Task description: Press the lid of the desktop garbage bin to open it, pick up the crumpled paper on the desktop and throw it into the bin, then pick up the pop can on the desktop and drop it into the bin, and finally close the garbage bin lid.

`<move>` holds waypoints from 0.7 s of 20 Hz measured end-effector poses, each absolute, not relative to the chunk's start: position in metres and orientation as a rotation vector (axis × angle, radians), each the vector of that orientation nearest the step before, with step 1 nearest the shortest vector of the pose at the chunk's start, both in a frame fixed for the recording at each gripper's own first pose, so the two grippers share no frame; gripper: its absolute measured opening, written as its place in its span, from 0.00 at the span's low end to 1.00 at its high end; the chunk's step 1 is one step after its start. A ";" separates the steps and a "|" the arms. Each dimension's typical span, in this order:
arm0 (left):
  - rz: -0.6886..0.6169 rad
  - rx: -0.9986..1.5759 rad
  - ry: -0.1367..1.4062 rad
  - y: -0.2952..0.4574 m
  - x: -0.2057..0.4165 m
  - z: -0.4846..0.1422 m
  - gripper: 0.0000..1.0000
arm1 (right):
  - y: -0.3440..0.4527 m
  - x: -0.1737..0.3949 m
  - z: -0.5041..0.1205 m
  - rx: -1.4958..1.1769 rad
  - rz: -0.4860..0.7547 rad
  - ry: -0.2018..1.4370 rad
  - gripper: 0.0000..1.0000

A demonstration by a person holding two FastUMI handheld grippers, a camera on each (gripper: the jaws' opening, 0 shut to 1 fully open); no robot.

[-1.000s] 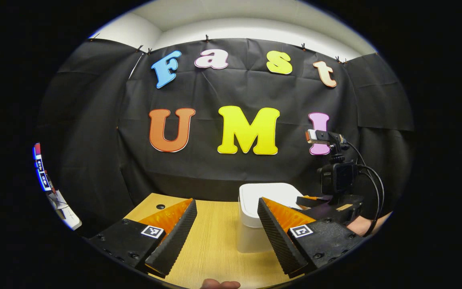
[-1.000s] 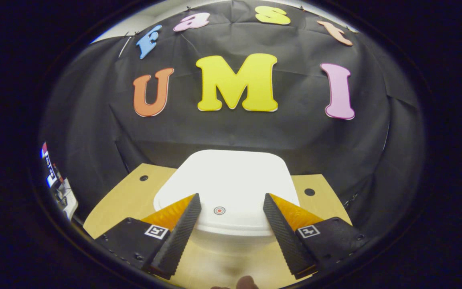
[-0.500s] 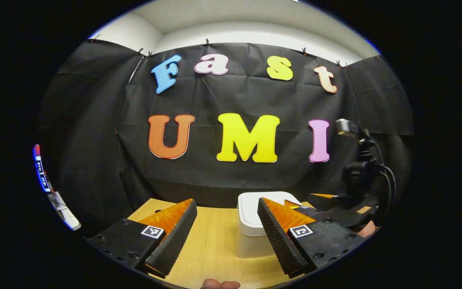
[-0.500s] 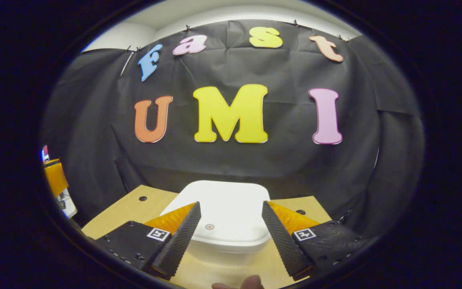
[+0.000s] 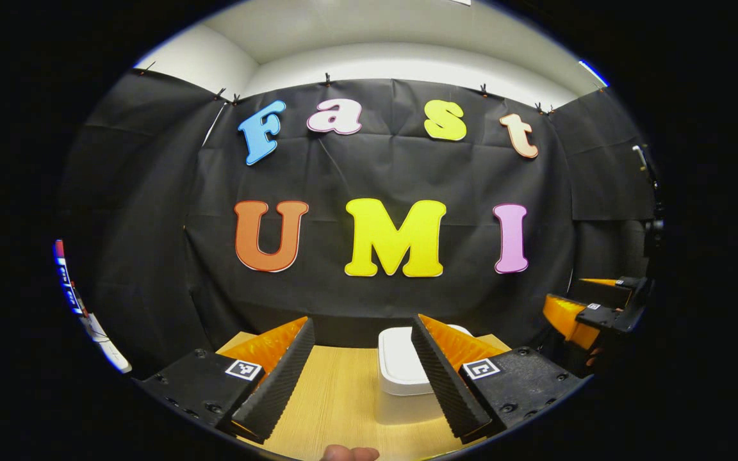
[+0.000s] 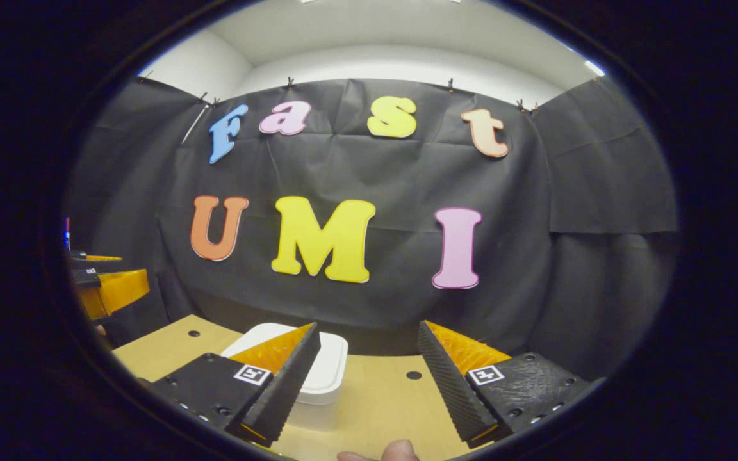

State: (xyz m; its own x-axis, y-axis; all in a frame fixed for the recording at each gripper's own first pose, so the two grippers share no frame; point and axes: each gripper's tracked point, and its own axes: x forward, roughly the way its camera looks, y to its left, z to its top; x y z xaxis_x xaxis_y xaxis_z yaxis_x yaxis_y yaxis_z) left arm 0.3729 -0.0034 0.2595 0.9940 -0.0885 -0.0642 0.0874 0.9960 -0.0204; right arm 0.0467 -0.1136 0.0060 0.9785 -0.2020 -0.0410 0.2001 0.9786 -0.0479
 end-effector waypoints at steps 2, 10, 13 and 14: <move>-0.096 -0.024 0.069 -0.011 0.367 0.260 0.98 | -0.108 0.038 0.010 -0.027 -0.195 0.030 0.96; -0.089 -0.008 0.051 -0.015 0.347 0.262 0.98 | -0.087 0.015 0.009 -0.017 -0.165 0.018 0.96; -0.081 -0.010 0.046 -0.012 0.344 0.264 0.98 | -0.084 0.016 0.010 0.001 -0.166 0.014 0.96; -0.080 -0.010 0.045 -0.011 0.344 0.264 0.98 | -0.082 0.015 0.010 0.003 -0.164 0.013 0.96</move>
